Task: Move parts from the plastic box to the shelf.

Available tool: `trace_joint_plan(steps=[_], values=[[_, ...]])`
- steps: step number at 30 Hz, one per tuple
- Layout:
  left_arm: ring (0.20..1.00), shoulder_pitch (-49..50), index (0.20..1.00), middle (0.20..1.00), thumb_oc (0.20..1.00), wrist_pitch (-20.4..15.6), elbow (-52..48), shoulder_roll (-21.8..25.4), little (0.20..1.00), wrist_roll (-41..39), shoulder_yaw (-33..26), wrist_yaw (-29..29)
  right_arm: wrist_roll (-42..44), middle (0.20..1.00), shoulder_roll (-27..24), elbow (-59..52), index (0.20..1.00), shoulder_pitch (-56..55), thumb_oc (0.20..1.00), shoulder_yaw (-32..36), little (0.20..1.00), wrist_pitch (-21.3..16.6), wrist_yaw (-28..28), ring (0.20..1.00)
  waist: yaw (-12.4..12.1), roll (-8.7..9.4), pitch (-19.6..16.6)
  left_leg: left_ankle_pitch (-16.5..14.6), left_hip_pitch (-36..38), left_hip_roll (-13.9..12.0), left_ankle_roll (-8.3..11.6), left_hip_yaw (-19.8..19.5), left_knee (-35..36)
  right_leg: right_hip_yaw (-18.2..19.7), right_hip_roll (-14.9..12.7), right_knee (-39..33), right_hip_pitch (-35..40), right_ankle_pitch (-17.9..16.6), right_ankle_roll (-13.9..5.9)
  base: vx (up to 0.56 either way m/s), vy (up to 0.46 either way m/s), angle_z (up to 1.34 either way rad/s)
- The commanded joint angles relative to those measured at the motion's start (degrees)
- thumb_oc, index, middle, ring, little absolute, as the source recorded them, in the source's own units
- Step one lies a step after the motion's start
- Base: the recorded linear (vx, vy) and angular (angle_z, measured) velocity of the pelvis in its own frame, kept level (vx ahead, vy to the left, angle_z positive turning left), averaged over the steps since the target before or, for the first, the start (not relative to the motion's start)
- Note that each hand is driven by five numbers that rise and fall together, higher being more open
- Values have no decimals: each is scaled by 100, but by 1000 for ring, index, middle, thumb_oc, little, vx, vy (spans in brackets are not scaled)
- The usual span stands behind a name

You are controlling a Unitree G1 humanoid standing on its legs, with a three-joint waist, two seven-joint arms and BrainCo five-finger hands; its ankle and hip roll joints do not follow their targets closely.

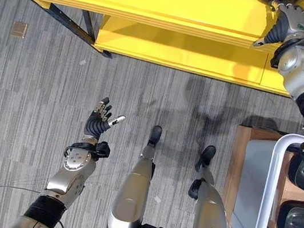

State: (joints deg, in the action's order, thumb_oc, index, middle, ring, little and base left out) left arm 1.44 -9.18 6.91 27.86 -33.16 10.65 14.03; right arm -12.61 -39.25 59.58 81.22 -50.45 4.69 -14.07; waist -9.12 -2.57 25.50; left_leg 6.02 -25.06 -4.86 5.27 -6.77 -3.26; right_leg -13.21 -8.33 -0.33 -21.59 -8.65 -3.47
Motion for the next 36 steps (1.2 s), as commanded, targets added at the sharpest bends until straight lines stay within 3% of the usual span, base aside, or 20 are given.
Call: trace_joint_plan(steps=[1,8,15,21,26,30,35,36], values=[[1000,263,1000,1000,1000,-173,-451,427,1000,-88,-116,-86,245,1000,-524,250,1000,944,1000,-404,1000,59,-12,1000,-186,344,-137,-350,-13,-107,-10,322,-605,497,-571,722,213,772,-487,0,0,0],[1000,252,1000,1000,1000,-144,-387,414,1000,-117,-76,-128,580,1000,-601,34,1000,862,1000,-311,1000,-19,46,1000,-155,361,-129,-378,-23,-106,-14,328,-655,536,-553,739,203,779,-481,0,0,0],[1000,224,1000,1000,1000,-32,-279,254,1000,-79,-136,11,757,1000,-563,-1417,1000,-471,1000,677,1000,-48,-220,1000,-10,384,-90,-444,8,-125,-43,363,-728,575,-533,779,222,792,-470,-4,-1,-1],[1000,290,1000,1000,1000,87,-262,143,1000,45,-169,32,726,1000,-238,-2594,1000,-2047,1000,1738,1000,-103,-340,1000,80,373,-125,-453,20,-123,-69,359,-727,565,-532,763,256,794,-465,-7,-3,-2],[1000,351,1000,1000,1000,173,-216,74,1000,160,-194,39,610,1000,-95,-3453,1000,-2991,1000,2202,1000,-170,-295,1000,126,381,-141,-462,39,-134,-81,351,-751,537,-536,770,310,811,-471,0,0,0],[1000,436,1000,1000,1000,291,-201,-3,1000,316,-268,70,545,1000,132,-4622,1000,-4142,1000,2804,1000,-331,-303,1000,207,414,-174,-461,99,-147,-93,323,-727,500,-539,738,402,825,-484,0,0,0],[1000,507,1000,1000,1000,352,-214,-166,1000,441,-297,140,760,1000,748,-5764,1000,-5549,1000,3530,1000,-695,-422,1000,324,452,-276,-461,216,-155,-123,300,-675,463,-548,688,536,803,-512,-1,1,2],[1000,534,1000,1000,1000,393,-192,-248,1000,494,-284,165,1063,1000,1114,-6066,1000,-6081,1000,3731,1000,-875,-413,1000,377,459,-309,-495,312,-163,-133,302,-662,452,-556,665,631,810,-531,0,0,0]])
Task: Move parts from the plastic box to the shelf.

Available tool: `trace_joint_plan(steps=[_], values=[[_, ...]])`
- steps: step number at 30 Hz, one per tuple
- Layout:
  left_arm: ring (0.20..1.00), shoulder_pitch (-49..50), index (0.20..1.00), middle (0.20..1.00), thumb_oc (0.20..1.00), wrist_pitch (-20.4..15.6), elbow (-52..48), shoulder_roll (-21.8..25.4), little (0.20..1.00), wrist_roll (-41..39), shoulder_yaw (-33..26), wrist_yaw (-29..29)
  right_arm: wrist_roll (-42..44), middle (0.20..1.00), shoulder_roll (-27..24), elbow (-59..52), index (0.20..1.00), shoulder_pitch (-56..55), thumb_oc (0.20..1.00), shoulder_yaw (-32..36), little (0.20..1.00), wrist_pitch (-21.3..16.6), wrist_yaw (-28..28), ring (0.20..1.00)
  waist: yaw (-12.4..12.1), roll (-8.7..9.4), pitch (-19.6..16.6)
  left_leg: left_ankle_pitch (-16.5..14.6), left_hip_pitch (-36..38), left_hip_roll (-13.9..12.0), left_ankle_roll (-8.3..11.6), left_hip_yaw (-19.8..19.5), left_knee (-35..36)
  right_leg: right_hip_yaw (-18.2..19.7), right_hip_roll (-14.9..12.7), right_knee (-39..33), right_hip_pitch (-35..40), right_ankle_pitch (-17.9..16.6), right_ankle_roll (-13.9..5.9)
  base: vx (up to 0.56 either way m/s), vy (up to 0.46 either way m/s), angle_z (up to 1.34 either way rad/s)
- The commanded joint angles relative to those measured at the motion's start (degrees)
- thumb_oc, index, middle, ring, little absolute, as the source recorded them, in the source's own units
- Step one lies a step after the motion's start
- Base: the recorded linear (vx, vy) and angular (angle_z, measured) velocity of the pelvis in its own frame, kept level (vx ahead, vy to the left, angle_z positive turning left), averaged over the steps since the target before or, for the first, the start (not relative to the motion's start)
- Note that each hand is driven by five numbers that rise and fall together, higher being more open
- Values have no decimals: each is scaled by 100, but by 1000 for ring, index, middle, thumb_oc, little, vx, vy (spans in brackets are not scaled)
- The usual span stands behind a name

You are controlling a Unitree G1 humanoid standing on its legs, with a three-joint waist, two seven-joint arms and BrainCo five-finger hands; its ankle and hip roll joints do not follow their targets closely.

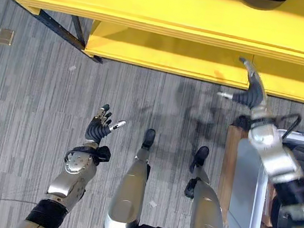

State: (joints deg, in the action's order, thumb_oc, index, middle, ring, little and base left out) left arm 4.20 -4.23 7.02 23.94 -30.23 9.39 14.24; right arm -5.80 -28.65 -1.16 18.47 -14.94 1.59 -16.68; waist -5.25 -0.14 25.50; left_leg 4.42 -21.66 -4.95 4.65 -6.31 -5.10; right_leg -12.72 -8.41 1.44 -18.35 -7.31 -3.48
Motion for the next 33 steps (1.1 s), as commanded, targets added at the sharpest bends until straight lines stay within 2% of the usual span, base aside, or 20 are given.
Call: trace_joint_plan(steps=[1,5,10,11,12,15,16,18,21,22,25,26,28,29,30,31,33], values=[[1000,279,1000,1000,1000,-99,-175,92,1000,207,-136,158,538,1000,246,-161,1000,-99,1000,291,1000,-665,-165,1000,29,231,-349,-308,3,-147,-82,251,-443,398,-563,451,338,643,-541,20,35,-3],[1000,388,1000,1000,1000,-31,-143,27,1000,319,-163,107,1187,1000,561,-645,1000,-985,1000,381,1000,-907,147,1000,188,305,-567,-297,268,-142,-102,290,-304,369,-605,259,594,533,-607,20,43,-1],[1000,472,1000,1000,1000,4,-89,0,1000,409,-219,38,1863,1000,638,-926,1000,-1484,1000,440,1000,-993,475,1000,314,365,-748,-347,495,-102,-131,372,-256,393,-659,101,797,413,-659,20,85,-6],[1000,506,1000,1000,1000,5,-60,-16,1000,404,-268,20,2349,1000,738,-966,1000,-1766,1000,502,1000,-1043,627,1000,370,371,-802,-481,588,-53,-153,434,-370,409,-713,77,913,384,-691,3,89,0],[1000,505,1000,1000,1000,5,-60,-15,1000,404,-268,20,2350,1000,739,-967,1000,-1766,1000,504,1000,-1042,628,1000,374,376,-815,-464,571,-45,-157,433,-363,408,-721,69,898,371,-693,3,132,1],[1000,621,1000,1000,1000,20,-14,-43,1000,463,-355,-45,2855,1000,808,-927,1000,-2211,1000,627,1000,-1000,823,1000,447,377,-926,-804,686,83,-243,564,-786,496,-865,67,1088,338,-747,19,142,-8],[1000,620,1000,1000,1000,20,-14,-42,1000,463,-355,-44,2855,1000,809,-928,1000,-2210,1000,628,1000,-999,824,1000,451,383,-939,-788,669,92,-246,565,-778,497,-873,61,1071,326,-749,8,110,-17],[1000,664,1000,1000,1000,23,-49,-42,1000,537,-435,-96,2987,1000,914,-822,1000,-2393,1000,762,1000,-919,809,1000,520,361,-1042,-1021,721,213,-321,640,-1050,543,-995,69,1204,252,-803,9,158,-24],[1000,679,1000,1000,1000,31,-76,-44,1000,592,-471,-91,3098,1000,1018,-790,1000,-2526,1000,862,1000,-873,797,1000,577,366,-1124,-1119,707,324,-383,672,-1192,573,-1091,67,1234,161,-831,-5,165,-2],[1000,656,1000,1000,1000,45,-126,-18,1000,651,-506,-111,3077,1000,1072,-792,1000,-2644,1000,968,1000,-862,819,1000,639,358,-1153,-1245,703,416,-448,729,-1345,623,-1164,71,1275,20,-869,-18,161,-3],[1000,663,1000,1000,1000,31,-202,40,1000,758,-558,-139,3136,1000,1155,-775,1000,-2743,1000,1041,1000,-847,824,1000,712,355,-1215,-1283,676,522,-527,800,-1347,702,-1247,64,1204,-215,-893,-37,196,3],[1000,605,1000,1000,1000,21,-265,114,1000,861,-625,-164,3239,1000,1242,-761,1000,-2825,1000,1112,1000,-840,859,1000,792,346,-1248,-1340,697,579,-596,908,-1342,780,-1296,29,1133,-566,-922,-48,158,3],[1000,558,1000,1000,1000,-31,-242,151,1000,904,-706,-125,3323,1000,1315,-717,1000,-2834,1000,1082,1000,-837,906,1000,850,355,-1252,-1326,709,583,-616,1056,-1280,775,-1302,-9,963,-950,-970,-73,167,-16],[1000,543,1000,1000,1000,-47,-258,157,1000,913,-748,-95,3429,1000,1361,-687,1000,-2802,1000,1021,1000,-832,914,1000,860,334,-1256,-1318,762,554,-621,1189,-1185,656,-1303,-66,865,-1134,-1030,-49,103,-54],[1000,543,1000,1000,1000,-47,-258,157,1000,913,-748,-95,3429,1000,1361,-687,1000,-2801,1000,1021,1000,-832,914,1000,855,336,-1254,-1317,769,554,-621,1195,-1179,661,-1302,-69,867,-1137,-1030,-48,207,-85],[1000,578,1000,1000,1000,-74,-255,116,1000,910,-840,-23,3555,1000,1339,-687,1000,-2820,1000,893,1000,-833,1028,1000,758,231,-1239,-1253,947,423,-641,1448,-960,93,-1241,59,833,-871,-1049,-46,216,-86],[1000,684,1000,1000,1000,-75,-230,28,1000,838,-863,-23,3622,1000,1273,-701,1000,-2854,1000,820,1000,-768,1111,1000,708,88,-1256,-1253,1216,312,-702,1566,-616,18,-1081,487,1025,-310,-971,29,214,-112]])
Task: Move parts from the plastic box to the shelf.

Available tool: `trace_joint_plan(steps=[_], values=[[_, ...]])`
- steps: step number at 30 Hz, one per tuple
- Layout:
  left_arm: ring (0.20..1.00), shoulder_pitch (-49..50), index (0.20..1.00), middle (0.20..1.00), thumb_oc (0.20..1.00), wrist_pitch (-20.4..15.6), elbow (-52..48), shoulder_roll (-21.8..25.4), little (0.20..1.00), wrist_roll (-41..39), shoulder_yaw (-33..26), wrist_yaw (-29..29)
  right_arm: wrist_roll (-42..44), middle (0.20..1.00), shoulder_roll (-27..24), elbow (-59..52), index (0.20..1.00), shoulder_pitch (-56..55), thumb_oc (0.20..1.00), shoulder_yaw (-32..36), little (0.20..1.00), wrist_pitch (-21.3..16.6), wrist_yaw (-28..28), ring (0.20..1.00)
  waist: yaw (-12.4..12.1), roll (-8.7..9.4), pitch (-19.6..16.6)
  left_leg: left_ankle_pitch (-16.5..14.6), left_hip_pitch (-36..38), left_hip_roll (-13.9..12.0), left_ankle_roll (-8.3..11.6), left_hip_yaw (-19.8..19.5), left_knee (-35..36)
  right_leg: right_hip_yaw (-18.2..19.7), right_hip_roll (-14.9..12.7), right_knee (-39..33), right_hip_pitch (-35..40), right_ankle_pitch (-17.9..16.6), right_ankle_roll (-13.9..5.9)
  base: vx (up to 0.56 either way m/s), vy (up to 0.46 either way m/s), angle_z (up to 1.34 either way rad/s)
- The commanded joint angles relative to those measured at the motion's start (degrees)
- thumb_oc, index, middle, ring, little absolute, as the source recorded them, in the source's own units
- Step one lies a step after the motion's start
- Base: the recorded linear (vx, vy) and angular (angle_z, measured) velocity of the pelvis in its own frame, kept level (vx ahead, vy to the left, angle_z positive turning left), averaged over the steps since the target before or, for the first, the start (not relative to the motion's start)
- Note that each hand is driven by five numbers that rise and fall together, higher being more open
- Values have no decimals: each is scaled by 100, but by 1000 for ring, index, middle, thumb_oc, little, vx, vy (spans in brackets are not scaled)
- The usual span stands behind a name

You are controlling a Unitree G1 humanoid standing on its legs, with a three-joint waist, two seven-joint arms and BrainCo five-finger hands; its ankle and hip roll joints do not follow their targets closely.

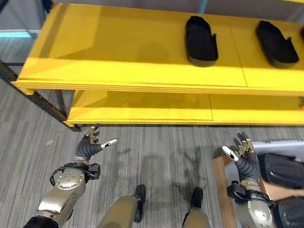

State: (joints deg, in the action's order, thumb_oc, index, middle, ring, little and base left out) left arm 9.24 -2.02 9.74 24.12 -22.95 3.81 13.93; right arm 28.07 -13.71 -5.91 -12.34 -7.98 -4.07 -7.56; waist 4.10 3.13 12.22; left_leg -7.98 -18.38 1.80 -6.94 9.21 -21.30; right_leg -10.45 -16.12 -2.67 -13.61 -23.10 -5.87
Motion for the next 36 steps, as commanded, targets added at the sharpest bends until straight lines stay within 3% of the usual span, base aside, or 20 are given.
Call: trace_joint_plan(steps=[1,2,3,7,14,22,34,35,36], values=[[1000,183,1000,1000,1000,-297,-504,6,1000,110,-304,8,236,1000,-225,-230,1000,223,1000,125,1000,-201,199,1000,-238,-242,87,-16,918,-366,460,24,1018,-196,-307,914,560,1283,-730,26,144,-128],[1000,291,1000,1000,1000,-268,-519,-61,1000,38,-334,0,298,1000,-233,-190,1000,237,1000,59,1000,-174,266,1000,-321,-264,46,134,1047,-409,448,182,1325,-330,-186,1171,631,1614,-646,-59,88,-96],[1000,361,1000,1000,1000,-248,-532,-82,1000,-2,-362,-15,270,1000,-244,-182,1000,281,1000,20,1000,-160,249,1000,-405,-255,39,185,1076,-435,450,286,1403,-545,-191,1237,674,1714,-630,-72,73,-73],[1000,568,1000,1000,1000,-152,-487,-164,1000,-66,-494,-91,259,1000,-262,-180,1000,403,1000,-23,1000,-117,246,1000,-541,-112,5,268,1218,-488,531,561,1576,-787,-93,673,853,1676,-659,-3,-57,-93],[1000,919,1000,1000,1000,-114,-435,-350,1000,-156,-538,-191,283,1000,-278,-270,1000,130,1000,107,1000,-49,271,1000,-451,-70,-124,356,1404,-611,668,817,1721,-667,79,162,1038,1626,-652,70,-122,-21],[1000,1185,1000,1000,1000,-36,-429,-477,1000,-65,-605,-364,313,1000,-367,-402,1000,-234,1000,288,1000,17,417,1000,-292,-215,-260,582,1710,-989,966,1027,1891,-527,451,-45,1177,2031,-446,71,-147,-27],[1000,1173,1000,1000,1000,8,-357,-669,1000,140,-412,-569,401,1000,-537,-459,1000,-604,1000,618,1000,0,504,1000,28,-521,-225,1115,1972,-1586,1397,1180,1942,-276,1037,191,1234,2613,-20,51,-177,-13],[1000,1122,1000,1000,1000,6,-372,-692,1000,164,-369,-581,453,1000,-550,-456,1000,-672,1000,684,1000,-15,486,1000,111,-607,-156,1336,1942,-1770,1494,1151,1730,-147,1233,365,1192,2807,162,52,-229,-9],[1000,1121,1000,1000,1000,6,-371,-692,1000,164,-368,-581,453,1000,-551,-457,1000,-672,1000,686,1000,-14,487,1000,111,-610,-154,1333,1937,-1777,1499,1148,1720,-147,1238,369,1191,2811,167,62,-304,-8]])
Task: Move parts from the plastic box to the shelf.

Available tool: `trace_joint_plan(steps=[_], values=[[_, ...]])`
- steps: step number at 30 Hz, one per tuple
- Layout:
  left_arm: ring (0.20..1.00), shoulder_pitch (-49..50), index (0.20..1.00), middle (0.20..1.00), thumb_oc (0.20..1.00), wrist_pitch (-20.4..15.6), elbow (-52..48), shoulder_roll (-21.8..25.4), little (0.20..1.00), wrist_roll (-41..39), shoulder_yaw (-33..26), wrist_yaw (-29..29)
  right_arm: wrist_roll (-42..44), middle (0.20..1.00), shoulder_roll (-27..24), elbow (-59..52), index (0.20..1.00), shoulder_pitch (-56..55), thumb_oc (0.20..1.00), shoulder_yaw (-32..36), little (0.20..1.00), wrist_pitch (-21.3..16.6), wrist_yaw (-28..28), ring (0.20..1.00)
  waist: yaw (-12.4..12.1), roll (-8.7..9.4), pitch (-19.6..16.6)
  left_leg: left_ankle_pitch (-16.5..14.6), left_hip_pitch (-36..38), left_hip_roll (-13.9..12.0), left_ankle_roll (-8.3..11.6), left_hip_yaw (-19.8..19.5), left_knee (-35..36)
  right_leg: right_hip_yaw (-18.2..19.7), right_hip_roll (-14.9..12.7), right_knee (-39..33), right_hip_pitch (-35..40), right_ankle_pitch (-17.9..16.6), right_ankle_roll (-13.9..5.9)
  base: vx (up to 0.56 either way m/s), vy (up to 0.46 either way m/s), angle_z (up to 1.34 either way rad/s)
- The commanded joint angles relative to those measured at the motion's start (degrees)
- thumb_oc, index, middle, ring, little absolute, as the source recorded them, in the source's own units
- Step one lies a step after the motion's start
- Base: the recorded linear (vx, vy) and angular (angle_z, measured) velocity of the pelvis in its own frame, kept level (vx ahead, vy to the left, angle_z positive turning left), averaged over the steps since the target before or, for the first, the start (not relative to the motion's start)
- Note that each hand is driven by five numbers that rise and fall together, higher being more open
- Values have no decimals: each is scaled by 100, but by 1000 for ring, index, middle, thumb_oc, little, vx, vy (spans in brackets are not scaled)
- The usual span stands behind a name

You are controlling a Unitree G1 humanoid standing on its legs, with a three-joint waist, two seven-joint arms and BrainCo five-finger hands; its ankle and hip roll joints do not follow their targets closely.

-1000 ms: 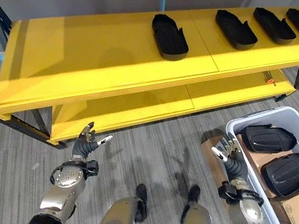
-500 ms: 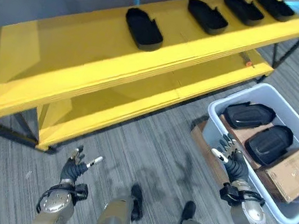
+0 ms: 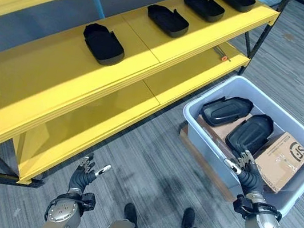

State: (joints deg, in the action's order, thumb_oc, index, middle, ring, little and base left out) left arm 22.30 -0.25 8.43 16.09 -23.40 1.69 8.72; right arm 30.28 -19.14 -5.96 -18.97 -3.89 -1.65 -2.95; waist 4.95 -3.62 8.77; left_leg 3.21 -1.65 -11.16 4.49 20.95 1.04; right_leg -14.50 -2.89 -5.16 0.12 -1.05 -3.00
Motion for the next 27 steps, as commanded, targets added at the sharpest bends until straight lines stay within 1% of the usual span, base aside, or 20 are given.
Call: trace_joint_plan(steps=[1,3,4,5,6,8,10,11,12,13,14,15,17,18,19,20,21,23,26,27], values=[[1000,-208,1000,1000,1000,-171,-245,116,1000,224,-147,-61,251,1000,-8,-444,1000,-26,1000,295,1000,-269,24,1000,38,71,228,301,218,-529,374,-82,-686,295,-33,647,-163,645,-60,20,-139,-15],[1000,-233,1000,1000,1000,-185,-260,104,1000,224,-141,-64,274,1000,-5,-449,1000,-87,1000,349,1000,-276,35,1000,57,79,295,430,120,-626,392,-222,-1033,360,64,692,-137,725,58,28,-163,-23],[1000,-234,1000,1000,1000,-185,-260,104,1000,224,-141,-64,274,1000,-5,-449,1000,-87,1000,349,1000,-276,35,1000,58,78,295,429,118,-627,392,-224,-1036,359,65,692,-138,725,58,41,-148,-18],[1000,-234,1000,1000,1000,-195,-281,98,1000,232,-162,-58,265,1000,-1,-428,1000,-127,1000,393,1000,-288,25,1000,66,104,320,524,29,-685,383,-307,-1345,433,117,691,-101,760,134,43,-180,-22],[1000,-258,1000,1000,1000,-203,-286,114,1000,231,-173,-50,260,1000,-1,-432,1000,-178,1000,446,1000,-307,22,1000,40,142,376,651,-197,-743,370,-533,-1798,483,186,694,-72,771,220,54,-226,-21],[1000,-275,1000,1000,1000,-213,-301,96,1000,210,-157,-42,274,1000,-30,-442,1000,-232,1000,500,1000,-300,12,1000,10,208,458,552,-449,-569,241,-807,-2262,555,211,672,-17,808,286,45,-142,-20],[1000,-263,1000,1000,1000,-222,-301,54,1000,187,-164,-31,232,1000,-20,-430,1000,-257,1000,507,1000,-304,19,1000,-112,284,509,294,-849,-89,71,-1138,-2210,649,173,645,40,831,260,60,-45,-37],[1000,-239,1000,1000,1000,-223,-309,37,1000,162,-169,-39,231,1000,-1,-430,1000,-256,1000,507,1000,-300,28,1000,-137,329,511,124,-1017,82,-16,-1262,-2047,696,143,643,56,842,214,97,35,-48],[1000,-161,1000,1000,1000,-269,-349,22,1000,95,-167,-12,232,1000,-6,-368,1000,-266,1000,490,1000,-331,55,1000,-225,376,597,360,-1331,135,-40,-1536,-1376,828,142,698,39,806,187,183,109,-68],[1000,-202,1000,1000,1000,-299,-314,13,1000,65,-139,13,205,1000,-4,-272,1000,-204,1000,441,1000,-378,37,1000,-345,323,675,629,-1430,287,30,-1948,-890,938,213,801,85,883,174,188,132,-84],[1000,-217,1000,1000,1000,-307,-306,3,1000,54,-135,21,188,1000,-10,-243,1000,-184,1000,437,1000,-384,24,1000,-360,292,702,732,-1431,284,65,-2026,-731,990,251,877,107,945,174,194,134,-93],[1000,-261,1000,1000,1000,-312,-282,-9,1000,45,-109,44,176,1000,10,-219,1000,-165,1000,437,1000,-397,-5,1000,-348,242,697,859,-1476,243,101,-2028,-591,1033,308,943,103,995,186,146,112,-80],[1000,-341,1000,1000,1000,-318,-252,-15,1000,50,-83,68,192,1000,25,-242,1000,-170,1000,472,1000,-404,-27,1000,-322,173,707,1035,-1480,161,140,-1819,-386,1083,348,1090,154,1131,193,165,170,-46],[1000,-365,1000,1000,1000,-317,-229,-20,1000,34,-75,81,181,1000,49,-278,1000,-210,1000,501,1000,-383,-16,1000,-324,184,712,971,-1383,154,104,-1771,-310,1138,319,1188,187,1225,167,237,310,-27],[1000,-417,1000,1000,1000,-331,-145,-18,1000,15,-17,109,190,1000,128,-277,1000,-260,1000,509,1000,-374,-4,1000,-288,183,667,792,-1302,168,32,-1732,-438,1216,237,1287,270,1331,95,173,244,-42],[1000,-420,1000,1000,1000,-332,-143,-19,1000,15,-15,109,190,1000,128,-278,1000,-259,1000,512,1000,-373,-4,1000,-295,169,654,801,-1323,152,36,-1734,-436,1220,254,1280,250,1314,99,222,318,-59],[1000,-514,1000,1000,1000,-340,-145,32,1000,5,30,145,215,1000,204,-259,1000,-293,1000,514,1000,-358,-26,1000,-243,224,622,584,-1395,263,-34,-1672,-742,1256,51,1311,340,1373,44,155,238,-71],[1000,-572,1000,1000,1000,-343,-133,83,1000,0,34,135,249,1000,280,-241,1000,-323,1000,544,1000,-325,-27,1000,-186,265,544,400,-1444,338,-83,-1567,-948,1357,-98,1252,367,1333,-36,186,269,-45],[1000,-573,1000,1000,1000,-337,-155,159,1000,-55,25,168,274,1000,312,-198,1000,-273,1000,505,1000,-275,-20,1000,-185,310,404,180,-1450,434,-193,-1421,-1041,1494,-289,1088,355,1191,-174,138,218,-22],[1000,-574,1000,1000,1000,-333,-175,221,1000,-73,22,167,283,1000,299,-217,1000,-248,1000,489,1000,-249,9,1000,-166,360,344,36,-1470,508,-258,-1331,-1136,1529,-413,1023,338,1124,-270,135,244,-24]])
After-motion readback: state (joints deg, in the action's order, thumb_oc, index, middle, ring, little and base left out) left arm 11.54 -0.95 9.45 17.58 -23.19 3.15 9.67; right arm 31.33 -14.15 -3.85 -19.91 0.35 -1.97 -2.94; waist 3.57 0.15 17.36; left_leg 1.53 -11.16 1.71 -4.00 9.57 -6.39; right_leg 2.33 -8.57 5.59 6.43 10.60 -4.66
